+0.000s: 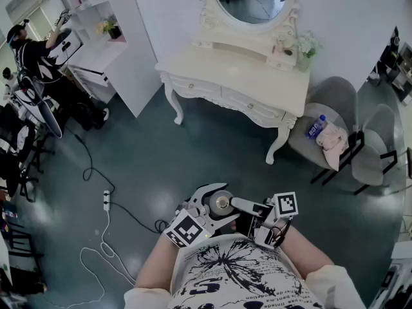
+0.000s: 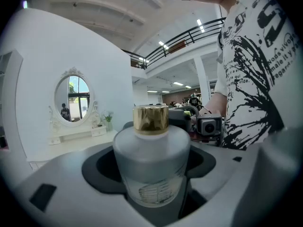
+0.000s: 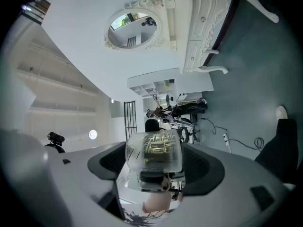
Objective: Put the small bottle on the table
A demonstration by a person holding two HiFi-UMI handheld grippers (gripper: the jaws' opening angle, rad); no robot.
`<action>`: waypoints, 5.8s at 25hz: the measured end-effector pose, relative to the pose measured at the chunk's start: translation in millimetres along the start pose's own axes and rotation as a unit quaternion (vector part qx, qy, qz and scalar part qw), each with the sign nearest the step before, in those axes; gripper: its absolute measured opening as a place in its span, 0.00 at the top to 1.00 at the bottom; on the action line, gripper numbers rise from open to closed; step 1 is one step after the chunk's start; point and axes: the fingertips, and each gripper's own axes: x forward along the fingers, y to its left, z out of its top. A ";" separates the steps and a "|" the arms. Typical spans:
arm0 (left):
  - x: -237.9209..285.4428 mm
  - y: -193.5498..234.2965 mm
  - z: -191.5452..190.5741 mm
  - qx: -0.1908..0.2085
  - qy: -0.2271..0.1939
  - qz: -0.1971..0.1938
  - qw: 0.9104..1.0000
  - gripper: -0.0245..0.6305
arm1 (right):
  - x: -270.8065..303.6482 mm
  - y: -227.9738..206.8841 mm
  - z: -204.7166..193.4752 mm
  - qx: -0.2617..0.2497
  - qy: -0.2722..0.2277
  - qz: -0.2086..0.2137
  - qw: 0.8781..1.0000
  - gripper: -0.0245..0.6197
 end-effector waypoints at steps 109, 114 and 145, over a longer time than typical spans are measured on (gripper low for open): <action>314.6 674.8 -129.9 0.034 0.026 -0.270 0.962 0.42 | 175.2 -136.3 733.5 -0.065 -0.334 -0.115 0.933 0.38; 324.3 673.8 -155.7 0.030 0.046 -0.269 0.961 0.42 | 165.2 -158.4 737.6 -0.064 -0.327 -0.159 0.929 0.40; 345.8 660.7 -186.8 0.037 0.101 -0.294 0.950 0.42 | 139.7 -177.9 745.0 -0.050 -0.371 -0.195 0.907 0.67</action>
